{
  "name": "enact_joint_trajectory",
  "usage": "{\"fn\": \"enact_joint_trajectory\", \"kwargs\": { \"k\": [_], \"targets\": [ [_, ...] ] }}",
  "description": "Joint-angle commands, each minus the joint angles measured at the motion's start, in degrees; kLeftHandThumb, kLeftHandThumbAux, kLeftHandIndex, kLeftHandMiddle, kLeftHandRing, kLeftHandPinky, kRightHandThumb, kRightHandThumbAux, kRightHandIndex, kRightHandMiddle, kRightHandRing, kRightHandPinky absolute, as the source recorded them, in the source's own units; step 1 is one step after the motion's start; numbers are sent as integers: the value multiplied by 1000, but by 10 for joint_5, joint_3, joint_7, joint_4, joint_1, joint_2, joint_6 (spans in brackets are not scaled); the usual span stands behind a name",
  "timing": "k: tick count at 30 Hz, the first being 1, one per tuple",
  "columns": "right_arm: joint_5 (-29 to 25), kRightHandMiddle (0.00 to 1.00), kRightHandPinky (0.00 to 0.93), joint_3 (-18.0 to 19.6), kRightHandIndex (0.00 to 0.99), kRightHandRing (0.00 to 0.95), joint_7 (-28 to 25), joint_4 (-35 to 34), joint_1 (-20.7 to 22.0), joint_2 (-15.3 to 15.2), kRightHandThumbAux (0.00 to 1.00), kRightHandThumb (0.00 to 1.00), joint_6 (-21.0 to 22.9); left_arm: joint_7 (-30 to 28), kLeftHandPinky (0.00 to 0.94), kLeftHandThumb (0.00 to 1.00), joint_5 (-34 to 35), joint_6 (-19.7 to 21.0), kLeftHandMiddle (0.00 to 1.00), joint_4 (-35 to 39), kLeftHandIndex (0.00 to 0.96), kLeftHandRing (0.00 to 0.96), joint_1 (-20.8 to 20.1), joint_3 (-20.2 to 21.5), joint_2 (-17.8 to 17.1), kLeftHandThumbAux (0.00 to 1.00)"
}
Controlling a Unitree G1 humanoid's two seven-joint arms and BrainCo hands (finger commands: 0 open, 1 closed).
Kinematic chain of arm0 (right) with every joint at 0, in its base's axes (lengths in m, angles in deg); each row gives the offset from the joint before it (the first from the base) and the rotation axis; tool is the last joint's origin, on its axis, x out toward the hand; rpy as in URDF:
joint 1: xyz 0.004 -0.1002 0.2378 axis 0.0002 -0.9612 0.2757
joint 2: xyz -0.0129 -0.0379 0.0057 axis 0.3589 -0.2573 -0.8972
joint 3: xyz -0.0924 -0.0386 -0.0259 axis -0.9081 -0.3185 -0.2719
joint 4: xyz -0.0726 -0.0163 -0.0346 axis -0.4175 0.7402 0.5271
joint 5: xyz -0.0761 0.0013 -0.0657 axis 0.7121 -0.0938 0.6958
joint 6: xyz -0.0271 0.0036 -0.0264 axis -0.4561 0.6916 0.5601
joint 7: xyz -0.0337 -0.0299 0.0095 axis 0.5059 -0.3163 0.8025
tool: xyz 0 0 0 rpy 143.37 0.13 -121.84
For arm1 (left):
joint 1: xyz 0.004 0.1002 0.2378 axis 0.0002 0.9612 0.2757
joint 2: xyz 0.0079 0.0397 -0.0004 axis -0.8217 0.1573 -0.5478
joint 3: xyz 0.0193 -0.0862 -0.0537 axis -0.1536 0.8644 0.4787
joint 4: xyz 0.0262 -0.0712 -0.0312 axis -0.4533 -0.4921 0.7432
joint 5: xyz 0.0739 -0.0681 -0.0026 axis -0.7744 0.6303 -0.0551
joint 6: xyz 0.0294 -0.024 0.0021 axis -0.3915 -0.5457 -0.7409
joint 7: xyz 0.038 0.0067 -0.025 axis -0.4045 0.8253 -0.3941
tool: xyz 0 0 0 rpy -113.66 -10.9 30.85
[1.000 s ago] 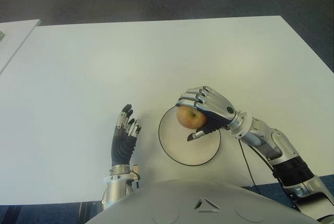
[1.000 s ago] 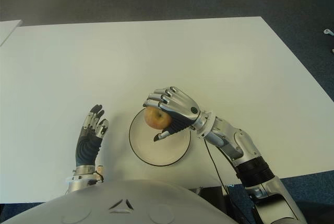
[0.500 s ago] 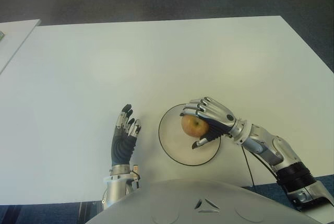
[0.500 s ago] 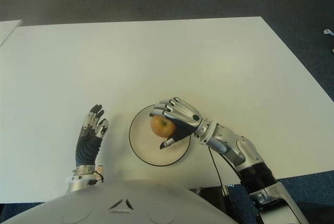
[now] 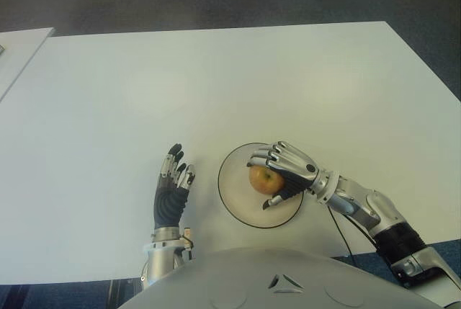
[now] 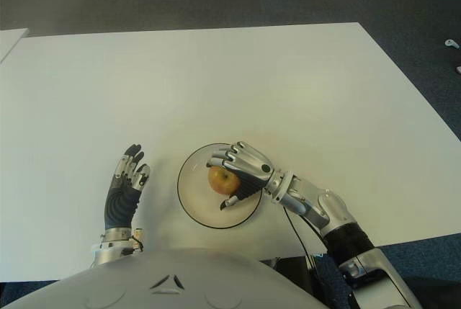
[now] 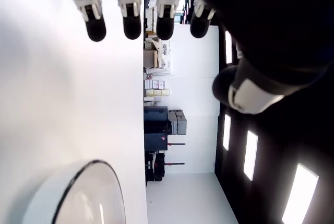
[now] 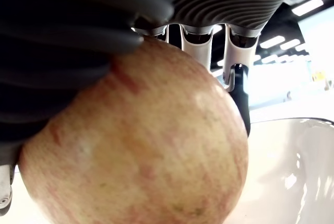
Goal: Put the apples into the plate.
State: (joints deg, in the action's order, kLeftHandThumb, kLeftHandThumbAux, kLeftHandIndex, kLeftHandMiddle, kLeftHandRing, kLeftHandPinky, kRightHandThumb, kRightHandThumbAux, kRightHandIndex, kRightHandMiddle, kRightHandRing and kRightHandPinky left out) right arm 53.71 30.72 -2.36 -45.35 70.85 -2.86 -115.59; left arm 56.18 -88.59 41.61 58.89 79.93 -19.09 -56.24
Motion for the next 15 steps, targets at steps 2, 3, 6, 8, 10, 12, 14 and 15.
{"fn": "enact_joint_trajectory", "kwargs": {
  "k": [2, 3, 6, 8, 10, 12, 14, 15],
  "targets": [
    [54, 857, 878, -38, 447, 856, 34, 54, 20, 7, 706, 731, 26, 2, 110, 153, 1, 5, 66, 0, 75, 66, 2, -13, 13, 545],
    [57, 855, 875, -43, 445, 855, 39, 61, 24, 7, 706, 731, 28, 3, 111, 154, 1, 3, 69, 0, 79, 69, 2, -13, 13, 544],
    [63, 851, 873, -58, 443, 853, 48, 76, 32, 6, 706, 729, 33, 4, 106, 156, 0, 0, 75, -1, 87, 73, 3, -14, 15, 542],
    [67, 847, 869, -66, 443, 851, 55, 83, 36, 5, 706, 728, 40, 5, 109, 158, 0, -2, 78, -1, 92, 75, 5, -15, 15, 541],
    [72, 843, 869, -75, 444, 850, 66, 90, 39, 6, 705, 728, 50, 6, 114, 161, -2, -2, 78, -1, 95, 77, 6, -15, 15, 542],
    [77, 848, 873, -81, 443, 853, 79, 97, 40, 7, 705, 727, 60, 6, 117, 161, -6, -2, 75, 0, 91, 76, 7, -16, 14, 544],
    [77, 853, 876, -88, 443, 855, 89, 100, 41, 8, 706, 728, 66, 6, 114, 157, -7, -1, 71, 1, 86, 74, 7, -16, 13, 547],
    [77, 855, 878, -91, 443, 857, 94, 101, 42, 8, 706, 728, 68, 6, 109, 155, -8, -1, 67, 2, 82, 70, 7, -16, 13, 550]
  ]
}}
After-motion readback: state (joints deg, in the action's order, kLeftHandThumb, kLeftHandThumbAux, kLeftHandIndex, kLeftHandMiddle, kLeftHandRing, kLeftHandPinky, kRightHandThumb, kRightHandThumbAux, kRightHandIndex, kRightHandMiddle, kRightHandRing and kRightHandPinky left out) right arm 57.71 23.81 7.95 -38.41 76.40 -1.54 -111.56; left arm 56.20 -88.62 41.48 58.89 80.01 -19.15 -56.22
